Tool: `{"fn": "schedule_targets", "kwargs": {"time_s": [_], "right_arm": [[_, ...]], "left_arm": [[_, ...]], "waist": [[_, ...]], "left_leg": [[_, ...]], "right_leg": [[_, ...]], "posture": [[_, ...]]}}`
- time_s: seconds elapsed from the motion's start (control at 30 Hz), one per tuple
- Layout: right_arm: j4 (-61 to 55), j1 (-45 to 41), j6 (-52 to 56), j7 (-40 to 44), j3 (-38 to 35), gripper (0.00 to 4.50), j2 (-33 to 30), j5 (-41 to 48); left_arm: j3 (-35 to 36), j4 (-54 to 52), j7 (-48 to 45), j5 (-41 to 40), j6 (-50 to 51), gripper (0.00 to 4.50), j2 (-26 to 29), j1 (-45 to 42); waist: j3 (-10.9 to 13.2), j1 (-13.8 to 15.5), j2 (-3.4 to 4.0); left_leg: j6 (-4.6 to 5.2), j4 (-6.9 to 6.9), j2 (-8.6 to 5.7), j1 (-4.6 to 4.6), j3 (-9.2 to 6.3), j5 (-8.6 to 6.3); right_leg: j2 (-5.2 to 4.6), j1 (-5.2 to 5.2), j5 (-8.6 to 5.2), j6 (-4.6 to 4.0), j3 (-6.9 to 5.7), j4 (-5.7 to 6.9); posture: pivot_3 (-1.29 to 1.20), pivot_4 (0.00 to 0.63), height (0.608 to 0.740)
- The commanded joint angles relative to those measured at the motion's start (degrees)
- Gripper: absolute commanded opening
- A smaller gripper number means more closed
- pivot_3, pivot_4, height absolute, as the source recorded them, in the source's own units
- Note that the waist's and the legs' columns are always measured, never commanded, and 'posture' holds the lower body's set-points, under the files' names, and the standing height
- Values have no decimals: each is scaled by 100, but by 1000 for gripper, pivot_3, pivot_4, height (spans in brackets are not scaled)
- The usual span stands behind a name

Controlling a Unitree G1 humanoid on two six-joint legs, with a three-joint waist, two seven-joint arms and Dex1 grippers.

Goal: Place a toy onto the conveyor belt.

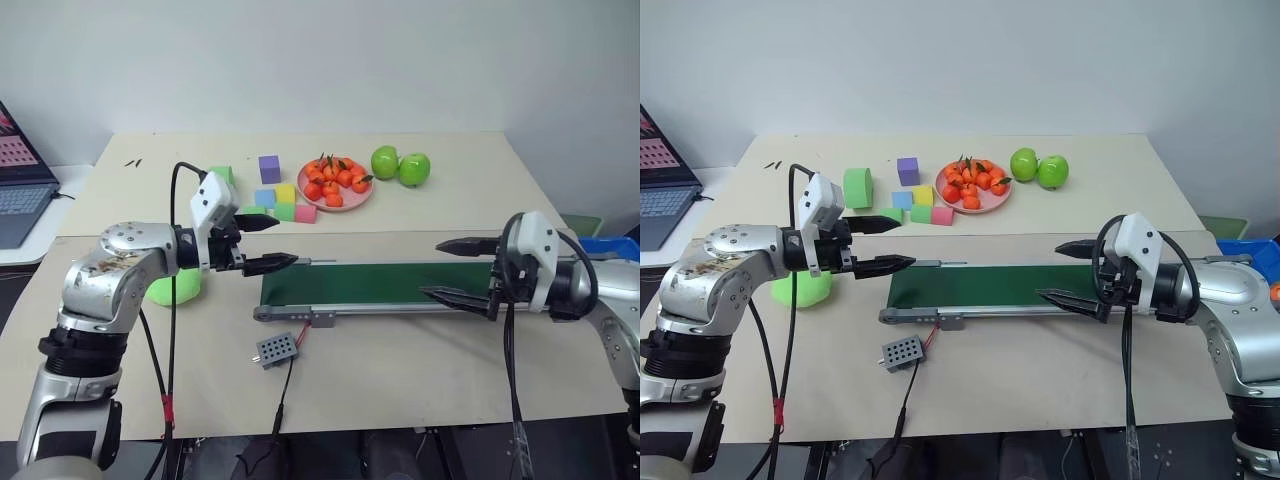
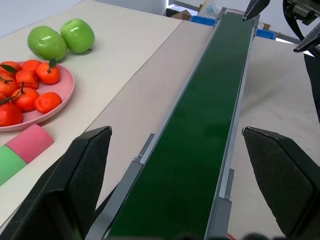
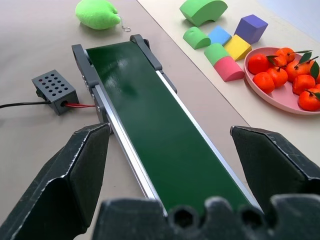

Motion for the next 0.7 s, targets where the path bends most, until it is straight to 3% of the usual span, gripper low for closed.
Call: {"fn": "schedule_targets", "kwargs": {"time_s": [0.03,0.27,0.47,0.7], "right_arm": [[-64,-59,-131,-3,-96,4500,-10,10],[142,-316,-196,107,141,4500,59,-37],[499,-716,-330,325,431,4500,160,-134],[1003,-1255,-578,693,823,4500,401,-255]], "left_arm": [[60,34,-43,75,-212,4474,80,-140],[966,658,329,-193,260,4474,376,237],[2905,371,239,-1557,1339,4474,767,1232],[4312,1420,618,-1708,1946,4474,988,2681]], "waist": [[0,0,0],[0,-44,0],[2,-94,0],[5,-100,5]], "left_leg": [[0,0,0,0,0,0],[0,0,1,3,0,0],[1,-5,7,-4,-18,-1],[-2,-11,7,5,-19,0]], "right_leg": [[0,0,0,0,0,0],[0,-2,0,0,1,0],[0,-16,0,0,2,9],[0,-18,-1,-1,3,0]], "posture": [[0,150,738],[0,150,738],[0,150,738],[0,150,738]]}}
